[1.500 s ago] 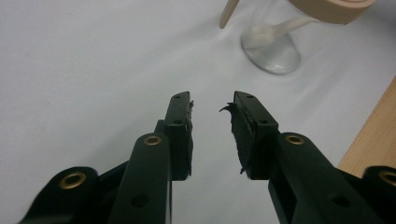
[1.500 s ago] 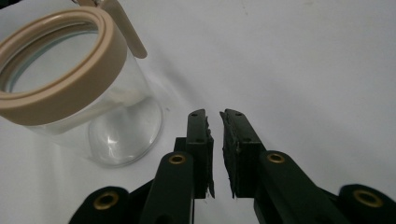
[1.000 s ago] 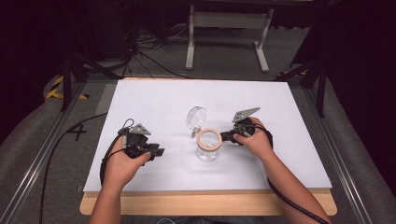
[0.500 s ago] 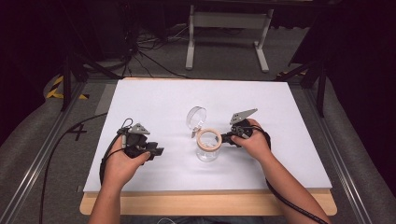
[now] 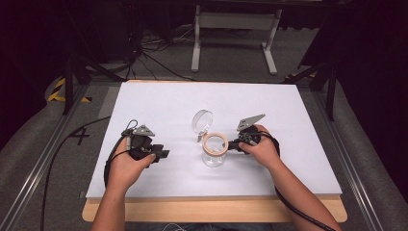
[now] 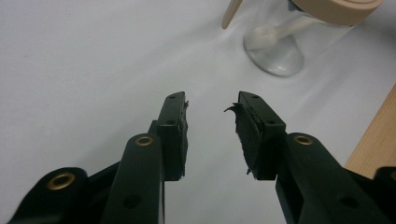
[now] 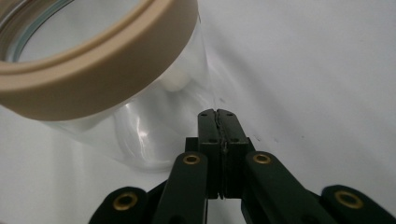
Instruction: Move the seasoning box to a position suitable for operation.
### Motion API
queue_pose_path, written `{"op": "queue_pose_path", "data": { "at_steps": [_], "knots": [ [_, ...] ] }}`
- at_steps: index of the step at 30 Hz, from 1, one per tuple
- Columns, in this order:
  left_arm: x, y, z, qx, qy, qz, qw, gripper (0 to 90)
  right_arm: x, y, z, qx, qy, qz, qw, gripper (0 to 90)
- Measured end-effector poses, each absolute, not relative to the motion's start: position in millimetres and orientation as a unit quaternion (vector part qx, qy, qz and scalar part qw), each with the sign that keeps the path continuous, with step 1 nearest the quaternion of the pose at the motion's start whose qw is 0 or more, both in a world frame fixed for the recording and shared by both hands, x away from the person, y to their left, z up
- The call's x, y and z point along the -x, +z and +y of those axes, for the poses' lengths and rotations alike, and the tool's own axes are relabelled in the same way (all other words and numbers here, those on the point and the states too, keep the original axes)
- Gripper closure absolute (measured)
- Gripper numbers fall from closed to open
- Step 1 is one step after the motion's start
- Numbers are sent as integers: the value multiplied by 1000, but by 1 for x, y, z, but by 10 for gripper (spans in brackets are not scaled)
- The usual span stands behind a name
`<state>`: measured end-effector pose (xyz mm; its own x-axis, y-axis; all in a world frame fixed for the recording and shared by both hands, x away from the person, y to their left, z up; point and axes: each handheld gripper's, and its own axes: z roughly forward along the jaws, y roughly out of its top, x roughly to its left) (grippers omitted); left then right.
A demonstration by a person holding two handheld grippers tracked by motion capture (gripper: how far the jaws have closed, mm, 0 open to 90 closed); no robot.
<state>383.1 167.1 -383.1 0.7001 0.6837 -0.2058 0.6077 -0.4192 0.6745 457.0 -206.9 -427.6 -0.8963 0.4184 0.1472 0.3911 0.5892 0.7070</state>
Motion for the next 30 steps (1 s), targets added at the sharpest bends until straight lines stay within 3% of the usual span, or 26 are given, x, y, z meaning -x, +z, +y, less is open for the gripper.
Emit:
{"op": "queue_pose_path", "data": {
  "at_steps": [15,30],
  "knots": [
    [-395,-380,156,-844,45,366,388,631,-434,-425,-197,-198,378,904,6,900],
    [-399,-384,159,-837,19,373,400,757,-421,-425,-180,-169,369,914,-14,900]
  ]
}}
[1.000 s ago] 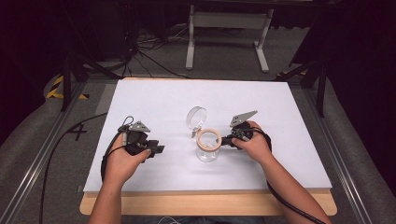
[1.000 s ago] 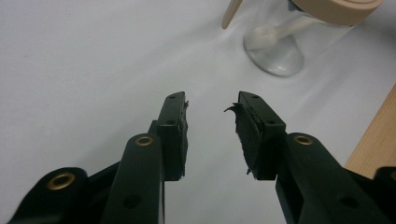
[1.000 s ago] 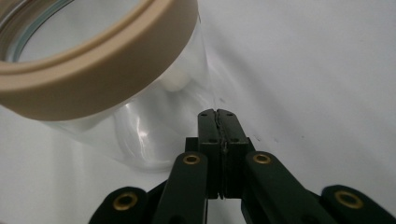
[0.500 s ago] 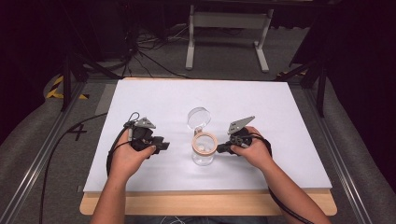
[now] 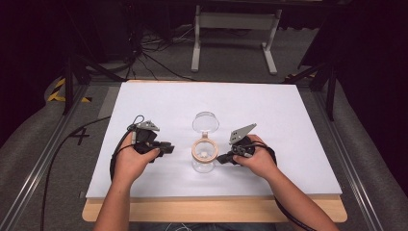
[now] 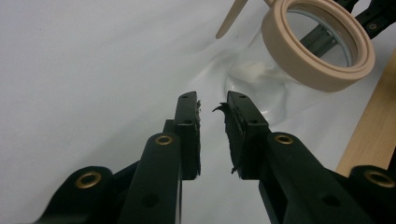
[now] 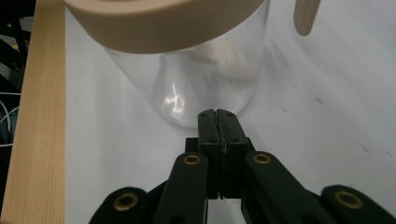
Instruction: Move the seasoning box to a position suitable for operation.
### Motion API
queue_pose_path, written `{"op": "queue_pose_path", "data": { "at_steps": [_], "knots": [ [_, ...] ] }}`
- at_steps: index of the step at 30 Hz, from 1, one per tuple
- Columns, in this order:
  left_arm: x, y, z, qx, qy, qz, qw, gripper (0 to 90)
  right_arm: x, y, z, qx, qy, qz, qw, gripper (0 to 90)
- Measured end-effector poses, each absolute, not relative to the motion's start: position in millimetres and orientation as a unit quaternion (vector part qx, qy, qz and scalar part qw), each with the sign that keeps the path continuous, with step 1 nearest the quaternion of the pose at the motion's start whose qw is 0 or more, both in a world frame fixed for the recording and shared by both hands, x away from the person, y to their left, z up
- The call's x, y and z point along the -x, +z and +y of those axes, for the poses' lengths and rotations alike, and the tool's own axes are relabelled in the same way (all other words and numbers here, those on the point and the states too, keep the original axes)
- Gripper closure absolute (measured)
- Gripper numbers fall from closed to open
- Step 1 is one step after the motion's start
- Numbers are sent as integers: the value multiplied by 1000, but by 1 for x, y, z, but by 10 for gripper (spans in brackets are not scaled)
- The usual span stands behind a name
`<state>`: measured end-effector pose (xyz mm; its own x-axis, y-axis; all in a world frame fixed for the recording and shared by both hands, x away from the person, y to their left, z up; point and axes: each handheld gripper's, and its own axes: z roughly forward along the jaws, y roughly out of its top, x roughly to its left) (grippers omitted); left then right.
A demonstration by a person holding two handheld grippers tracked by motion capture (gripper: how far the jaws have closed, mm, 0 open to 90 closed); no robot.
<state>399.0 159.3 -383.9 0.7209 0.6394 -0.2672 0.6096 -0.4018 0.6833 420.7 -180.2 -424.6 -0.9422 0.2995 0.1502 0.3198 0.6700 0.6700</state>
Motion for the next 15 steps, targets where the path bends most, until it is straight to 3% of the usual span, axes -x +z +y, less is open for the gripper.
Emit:
{"op": "queue_pose_path", "data": {
  "at_steps": [8,15],
  "knots": [
    [-399,-384,160,-838,18,374,397,798,-419,-425,-176,163,-369,-915,19,900],
    [-403,-381,164,-833,18,364,416,896,-416,-416,-183,170,-376,-911,12,900]
  ]
}}
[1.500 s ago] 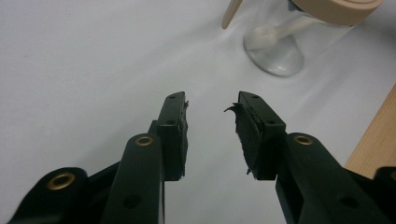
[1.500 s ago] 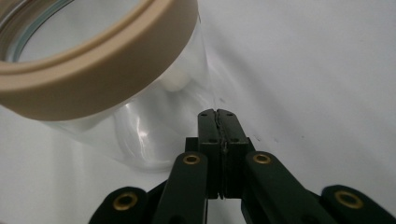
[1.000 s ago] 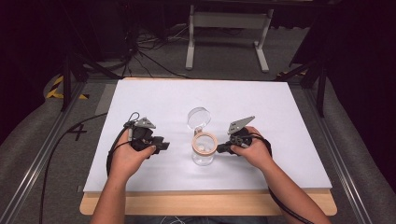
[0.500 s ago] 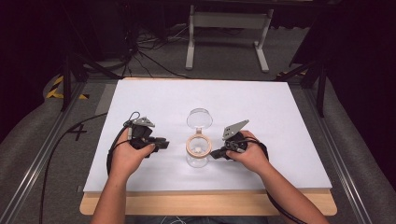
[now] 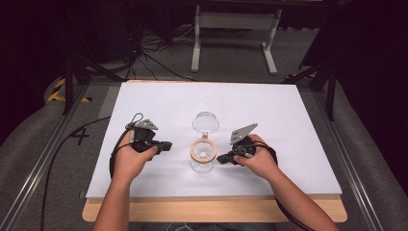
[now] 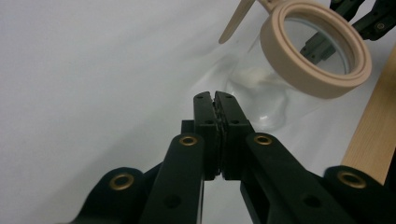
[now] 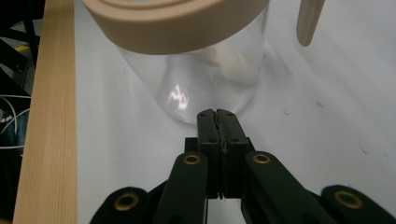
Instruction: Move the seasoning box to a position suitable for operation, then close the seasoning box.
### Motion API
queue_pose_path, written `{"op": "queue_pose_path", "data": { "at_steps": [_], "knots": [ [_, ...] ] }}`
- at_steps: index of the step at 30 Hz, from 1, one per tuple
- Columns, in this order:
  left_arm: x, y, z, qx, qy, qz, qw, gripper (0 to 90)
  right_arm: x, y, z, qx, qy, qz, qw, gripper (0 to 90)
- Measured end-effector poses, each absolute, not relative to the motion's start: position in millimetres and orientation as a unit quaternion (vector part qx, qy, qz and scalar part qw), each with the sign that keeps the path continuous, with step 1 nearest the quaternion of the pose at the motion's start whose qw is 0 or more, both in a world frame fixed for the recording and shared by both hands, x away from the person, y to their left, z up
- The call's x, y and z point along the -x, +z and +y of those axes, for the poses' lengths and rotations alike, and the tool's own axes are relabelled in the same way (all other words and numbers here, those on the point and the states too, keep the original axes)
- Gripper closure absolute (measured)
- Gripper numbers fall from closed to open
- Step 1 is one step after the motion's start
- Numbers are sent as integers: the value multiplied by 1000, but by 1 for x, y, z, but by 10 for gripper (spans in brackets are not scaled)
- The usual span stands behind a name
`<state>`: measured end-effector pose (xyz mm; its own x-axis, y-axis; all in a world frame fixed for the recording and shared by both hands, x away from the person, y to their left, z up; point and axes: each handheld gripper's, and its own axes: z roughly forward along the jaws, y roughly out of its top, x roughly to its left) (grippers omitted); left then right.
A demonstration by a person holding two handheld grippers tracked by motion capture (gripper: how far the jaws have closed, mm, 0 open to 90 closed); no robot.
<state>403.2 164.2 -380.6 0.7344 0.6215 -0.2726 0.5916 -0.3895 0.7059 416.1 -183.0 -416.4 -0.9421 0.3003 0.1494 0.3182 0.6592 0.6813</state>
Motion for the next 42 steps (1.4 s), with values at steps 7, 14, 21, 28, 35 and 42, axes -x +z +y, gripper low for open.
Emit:
{"op": "queue_pose_path", "data": {
  "at_steps": [7,14,21,28,35,42],
  "knots": [
    [-411,-378,161,-833,10,339,437,900,-404,-399,-194,183,-404,-896,-4,900],
    [-420,-372,153,-830,32,322,454,900,-395,-386,-201,196,-435,-879,-18,900],
    [-427,-361,141,-822,46,317,471,900,-385,-377,-198,198,-457,-867,-30,900],
    [-440,-358,132,-815,51,309,487,899,-380,-371,-190,208,-481,-851,-35,900],
    [-454,-356,126,-807,47,300,507,897,-379,-374,-179,222,-479,-848,-38,900],
    [-459,-351,120,-806,46,287,516,892,-381,-363,-173,227,-482,-845,-47,900]
  ]
}}
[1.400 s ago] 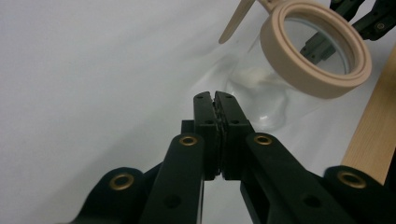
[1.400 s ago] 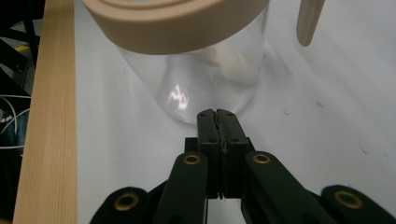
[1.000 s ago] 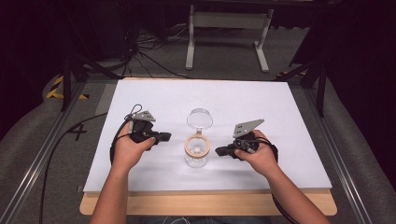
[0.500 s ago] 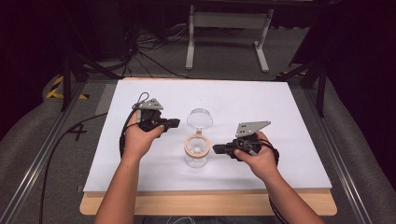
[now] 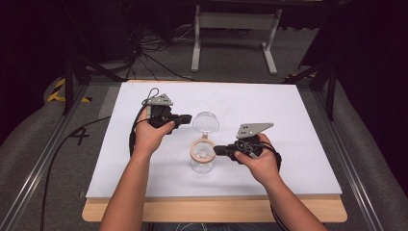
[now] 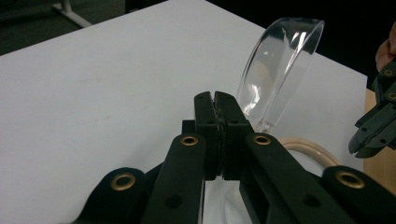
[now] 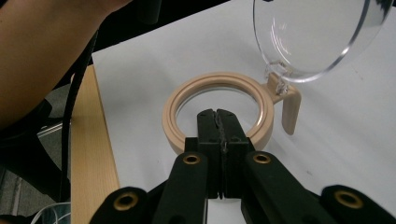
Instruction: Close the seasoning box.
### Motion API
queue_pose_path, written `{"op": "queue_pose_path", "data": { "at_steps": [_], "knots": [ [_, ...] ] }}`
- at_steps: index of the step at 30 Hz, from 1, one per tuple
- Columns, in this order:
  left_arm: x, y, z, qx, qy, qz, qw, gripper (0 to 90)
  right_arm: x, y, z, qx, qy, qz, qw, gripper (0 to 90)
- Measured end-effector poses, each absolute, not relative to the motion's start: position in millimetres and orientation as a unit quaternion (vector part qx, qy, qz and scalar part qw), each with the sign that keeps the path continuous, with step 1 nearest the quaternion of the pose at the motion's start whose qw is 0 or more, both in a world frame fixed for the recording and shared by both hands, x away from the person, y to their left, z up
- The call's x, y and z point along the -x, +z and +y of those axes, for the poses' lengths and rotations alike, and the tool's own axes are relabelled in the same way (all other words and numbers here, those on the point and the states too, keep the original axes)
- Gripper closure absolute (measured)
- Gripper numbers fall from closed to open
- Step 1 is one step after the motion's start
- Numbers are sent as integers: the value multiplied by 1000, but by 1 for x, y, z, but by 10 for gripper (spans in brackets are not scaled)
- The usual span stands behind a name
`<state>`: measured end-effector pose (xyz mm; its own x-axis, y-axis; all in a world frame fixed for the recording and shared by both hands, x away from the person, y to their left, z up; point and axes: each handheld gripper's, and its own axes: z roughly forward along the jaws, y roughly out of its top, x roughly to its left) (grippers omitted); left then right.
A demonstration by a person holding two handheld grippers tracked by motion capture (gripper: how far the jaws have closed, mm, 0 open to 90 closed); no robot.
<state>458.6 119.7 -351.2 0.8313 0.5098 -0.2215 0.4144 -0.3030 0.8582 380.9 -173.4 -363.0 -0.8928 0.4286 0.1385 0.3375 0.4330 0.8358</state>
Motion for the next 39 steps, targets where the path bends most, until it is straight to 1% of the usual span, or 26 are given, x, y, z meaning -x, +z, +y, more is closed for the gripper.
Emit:
{"op": "queue_pose_path", "data": {
  "at_steps": [6,7,12,24,32,37,39],
  "knots": [
    [-462,-349,115,-805,41,275,525,893,-386,-362,-167,-231,478,846,50,900],
    [-462,-347,114,-811,40,273,516,893,-387,-362,-167,-231,477,846,50,900],
    [-462,-345,113,-814,41,265,516,882,-392,-366,-165,-235,477,846,48,900],
    [-453,-337,114,-821,45,250,511,890,-394,-363,-163,-233,480,844,48,900],
    [-449,-335,117,-828,32,231,509,892,-397,-362,-162,-233,481,844,44,900],
    [-445,-334,119,-839,21,218,498,890,-397,-363,-161,-232,483,844,42,900],
    [-443,-333,120,-854,13,207,477,870,-396,-363,-161,-231,484,843,41,900]
  ]
}}
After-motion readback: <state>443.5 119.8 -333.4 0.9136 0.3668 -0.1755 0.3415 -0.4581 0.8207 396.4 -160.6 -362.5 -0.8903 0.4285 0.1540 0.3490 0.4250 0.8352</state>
